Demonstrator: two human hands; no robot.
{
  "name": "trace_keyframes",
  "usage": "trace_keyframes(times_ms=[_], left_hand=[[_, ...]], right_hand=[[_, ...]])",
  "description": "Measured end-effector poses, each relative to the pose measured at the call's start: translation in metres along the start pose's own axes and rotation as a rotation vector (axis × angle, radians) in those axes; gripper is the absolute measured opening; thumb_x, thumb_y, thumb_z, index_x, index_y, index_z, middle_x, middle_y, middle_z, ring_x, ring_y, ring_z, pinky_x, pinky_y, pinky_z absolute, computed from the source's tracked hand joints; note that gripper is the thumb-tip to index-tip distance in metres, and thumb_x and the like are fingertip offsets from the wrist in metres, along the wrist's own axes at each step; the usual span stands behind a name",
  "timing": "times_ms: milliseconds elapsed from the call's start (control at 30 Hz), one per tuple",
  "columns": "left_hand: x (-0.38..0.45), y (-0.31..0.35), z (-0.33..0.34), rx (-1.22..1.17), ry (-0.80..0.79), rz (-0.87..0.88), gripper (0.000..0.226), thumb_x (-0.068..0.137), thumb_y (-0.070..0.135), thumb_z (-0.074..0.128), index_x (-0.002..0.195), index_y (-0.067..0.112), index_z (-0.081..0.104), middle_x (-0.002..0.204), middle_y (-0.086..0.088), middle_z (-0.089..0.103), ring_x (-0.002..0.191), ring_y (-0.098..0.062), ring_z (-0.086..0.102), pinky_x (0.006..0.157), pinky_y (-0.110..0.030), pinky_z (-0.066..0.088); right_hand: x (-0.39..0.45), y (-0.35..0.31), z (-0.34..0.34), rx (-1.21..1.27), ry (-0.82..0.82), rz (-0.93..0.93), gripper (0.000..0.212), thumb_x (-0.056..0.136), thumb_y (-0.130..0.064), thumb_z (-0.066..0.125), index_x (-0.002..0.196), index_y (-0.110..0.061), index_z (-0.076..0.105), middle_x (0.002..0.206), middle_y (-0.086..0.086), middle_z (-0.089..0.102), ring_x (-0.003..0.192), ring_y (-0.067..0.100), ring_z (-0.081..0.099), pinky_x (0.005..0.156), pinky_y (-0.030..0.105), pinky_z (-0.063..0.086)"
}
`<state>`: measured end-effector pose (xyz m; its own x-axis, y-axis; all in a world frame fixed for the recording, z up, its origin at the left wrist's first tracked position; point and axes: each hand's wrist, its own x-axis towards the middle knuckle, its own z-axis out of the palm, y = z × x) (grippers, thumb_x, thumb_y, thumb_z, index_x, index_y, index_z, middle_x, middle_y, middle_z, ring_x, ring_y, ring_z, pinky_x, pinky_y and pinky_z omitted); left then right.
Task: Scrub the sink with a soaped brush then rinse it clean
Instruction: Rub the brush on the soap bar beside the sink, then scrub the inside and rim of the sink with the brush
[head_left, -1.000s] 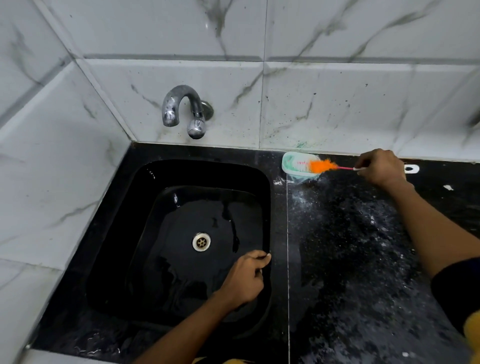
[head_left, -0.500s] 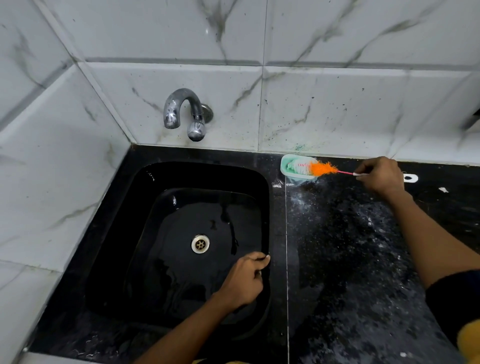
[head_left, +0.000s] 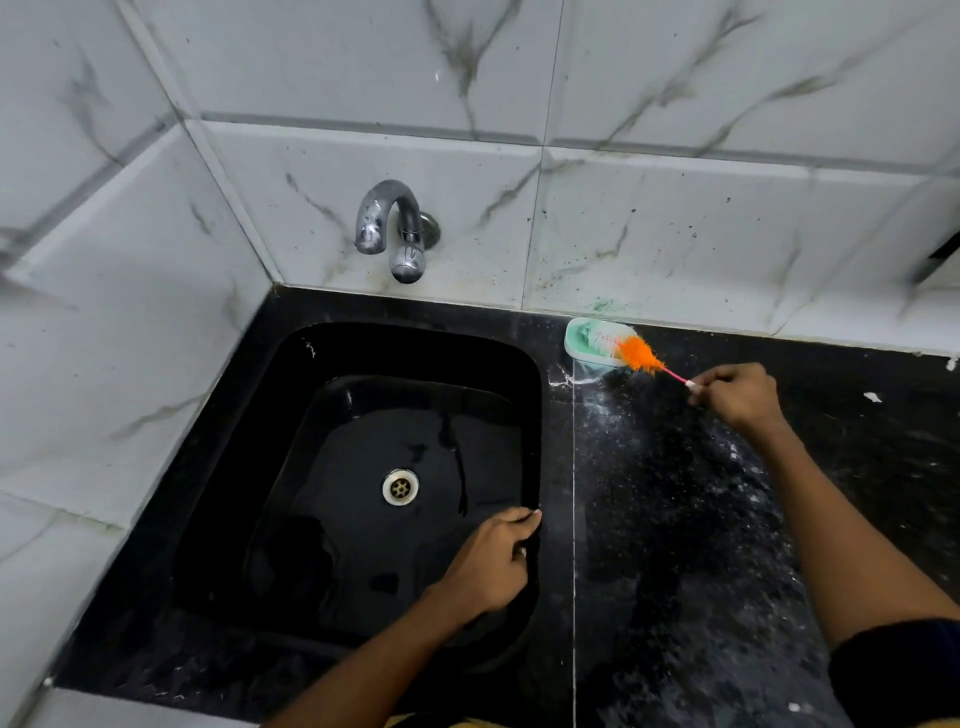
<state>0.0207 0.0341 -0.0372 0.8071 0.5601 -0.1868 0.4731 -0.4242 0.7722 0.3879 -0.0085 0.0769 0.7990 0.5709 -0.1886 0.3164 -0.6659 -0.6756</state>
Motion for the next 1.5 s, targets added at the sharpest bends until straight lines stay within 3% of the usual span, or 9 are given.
trace_keyframes(times_ms=[433,633,833,967,1033,1167,1267,1367,1500], left_hand=[[-0.032,-0.013,-0.015,-0.012,0.007,-0.100,0.059,0.090,0.004,0.054,0.148,0.016,0.047,0.153,0.006,0.044,0.142,-0.009,0.039,0.119,-0.023,0.028],[-0.065,-0.059,-0.047,-0.069,0.108,-0.289,0.053,0.087,0.004,0.057,0.139,0.014,0.057,0.142,0.002,0.056,0.130,-0.016,0.054,0.112,-0.032,0.041],[-0.112,-0.107,-0.092,-0.114,0.320,-0.478,0.050,0.082,-0.008,0.059,0.130,0.005,0.063,0.130,-0.009,0.062,0.117,-0.024,0.062,0.107,-0.032,0.045],[-0.139,-0.128,-0.117,-0.136,0.444,-0.570,0.048,0.078,-0.006,0.055,0.126,-0.001,0.065,0.124,-0.018,0.064,0.113,-0.033,0.064,0.102,-0.031,0.046],[-0.147,-0.124,-0.129,-0.138,0.513,-0.577,0.047,0.079,-0.009,0.054,0.125,-0.003,0.065,0.122,-0.020,0.063,0.112,-0.029,0.062,0.100,-0.026,0.040],[-0.154,-0.123,-0.151,-0.196,0.584,-0.619,0.053,0.082,-0.014,0.053,0.134,-0.003,0.057,0.132,-0.021,0.055,0.121,-0.033,0.054,0.103,-0.024,0.033],[-0.159,-0.134,-0.166,-0.202,0.570,-0.687,0.063,0.084,-0.004,0.054,0.146,0.002,0.044,0.147,-0.016,0.041,0.134,-0.035,0.044,0.114,-0.035,0.034],[-0.164,-0.142,-0.178,-0.175,0.567,-0.727,0.072,0.087,0.002,0.056,0.154,0.004,0.030,0.157,-0.012,0.028,0.142,-0.033,0.033,0.118,-0.043,0.031],[-0.167,-0.147,-0.183,-0.193,0.568,-0.738,0.076,0.088,0.002,0.056,0.156,0.005,0.024,0.159,-0.013,0.025,0.145,-0.031,0.028,0.119,-0.040,0.029]], right_hand=[[-0.037,-0.013,0.034,0.222,0.044,0.119,0.014,0.088,-0.014,0.066,0.077,-0.009,0.074,0.073,0.011,0.072,0.051,0.016,0.052,0.048,0.027,0.046],[-0.058,-0.045,0.061,0.294,0.026,0.088,0.014,0.088,-0.013,0.064,0.079,-0.010,0.074,0.072,0.006,0.073,0.050,0.014,0.051,0.046,0.024,0.042],[-0.108,-0.075,0.121,0.372,-0.144,0.029,0.013,0.087,-0.007,0.064,0.076,-0.006,0.071,0.070,0.010,0.071,0.039,0.008,0.045,0.036,0.017,0.034],[-0.149,-0.096,0.174,0.375,-0.323,-0.004,0.010,0.090,-0.013,0.065,0.085,-0.008,0.072,0.073,0.008,0.073,0.047,0.012,0.049,0.040,0.020,0.036],[-0.167,-0.106,0.203,0.364,-0.416,-0.008,0.009,0.090,-0.014,0.065,0.087,-0.009,0.072,0.073,0.006,0.073,0.050,0.013,0.051,0.041,0.021,0.037],[-0.197,-0.132,0.258,0.325,-0.543,-0.047,0.009,0.089,-0.017,0.067,0.084,-0.013,0.074,0.072,0.005,0.073,0.050,0.014,0.053,0.043,0.024,0.040],[-0.212,-0.155,0.294,0.309,-0.589,-0.105,0.012,0.089,-0.018,0.066,0.080,-0.017,0.074,0.070,0.003,0.073,0.051,0.011,0.055,0.046,0.025,0.044],[-0.220,-0.177,0.324,0.317,-0.565,-0.129,0.016,0.089,-0.021,0.066,0.075,-0.020,0.073,0.068,-0.001,0.072,0.062,0.011,0.061,0.061,0.032,0.051],[-0.223,-0.197,0.357,0.311,-0.509,-0.156,0.018,0.089,-0.021,0.064,0.073,-0.021,0.071,0.063,-0.004,0.069,0.058,0.005,0.057,0.058,0.025,0.045]])
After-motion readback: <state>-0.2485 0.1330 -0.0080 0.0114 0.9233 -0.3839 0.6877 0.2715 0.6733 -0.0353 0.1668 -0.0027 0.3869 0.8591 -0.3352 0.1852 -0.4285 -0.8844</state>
